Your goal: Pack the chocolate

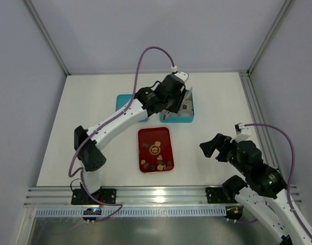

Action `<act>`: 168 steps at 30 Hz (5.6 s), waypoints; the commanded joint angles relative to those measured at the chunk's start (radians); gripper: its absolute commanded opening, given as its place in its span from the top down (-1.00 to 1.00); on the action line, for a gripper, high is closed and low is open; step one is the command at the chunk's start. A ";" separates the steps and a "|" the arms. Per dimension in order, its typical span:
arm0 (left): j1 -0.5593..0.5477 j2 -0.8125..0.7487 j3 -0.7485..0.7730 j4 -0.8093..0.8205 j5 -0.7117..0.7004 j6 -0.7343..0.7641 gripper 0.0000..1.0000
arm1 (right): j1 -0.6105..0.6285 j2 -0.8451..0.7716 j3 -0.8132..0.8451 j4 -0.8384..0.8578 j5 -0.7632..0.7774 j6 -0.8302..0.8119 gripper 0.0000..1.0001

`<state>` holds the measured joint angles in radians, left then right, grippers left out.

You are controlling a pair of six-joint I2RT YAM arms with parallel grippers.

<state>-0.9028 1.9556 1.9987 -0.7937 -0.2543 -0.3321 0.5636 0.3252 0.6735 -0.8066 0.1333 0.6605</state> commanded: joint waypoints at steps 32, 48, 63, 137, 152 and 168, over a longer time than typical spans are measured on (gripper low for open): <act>-0.067 -0.764 -0.752 -0.415 0.130 -0.125 0.12 | 0.004 0.046 -0.133 0.178 -0.060 0.017 -1.00; -0.163 -0.804 -0.824 -0.501 0.225 -0.156 0.12 | 0.002 0.068 -0.155 0.207 -0.067 0.021 -0.99; -0.194 -0.759 -0.842 -0.477 0.225 -0.159 0.13 | 0.004 0.061 -0.166 0.204 -0.061 0.022 -0.99; -0.220 -0.708 -0.664 -0.538 0.082 -0.156 0.70 | 0.005 0.037 -0.169 0.181 -0.052 0.021 -0.99; -0.140 -0.568 -0.387 -0.412 -0.002 -0.076 0.70 | 0.004 0.048 -0.149 0.169 -0.046 0.010 -0.99; 0.042 -0.033 0.141 -0.314 0.207 0.096 0.70 | 0.004 0.037 -0.115 0.126 -0.027 0.011 -0.99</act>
<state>-0.8677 1.8671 2.0338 -1.1404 -0.1131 -0.2897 0.5636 0.3664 0.5182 -0.6819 0.0875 0.6834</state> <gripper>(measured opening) 0.278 0.996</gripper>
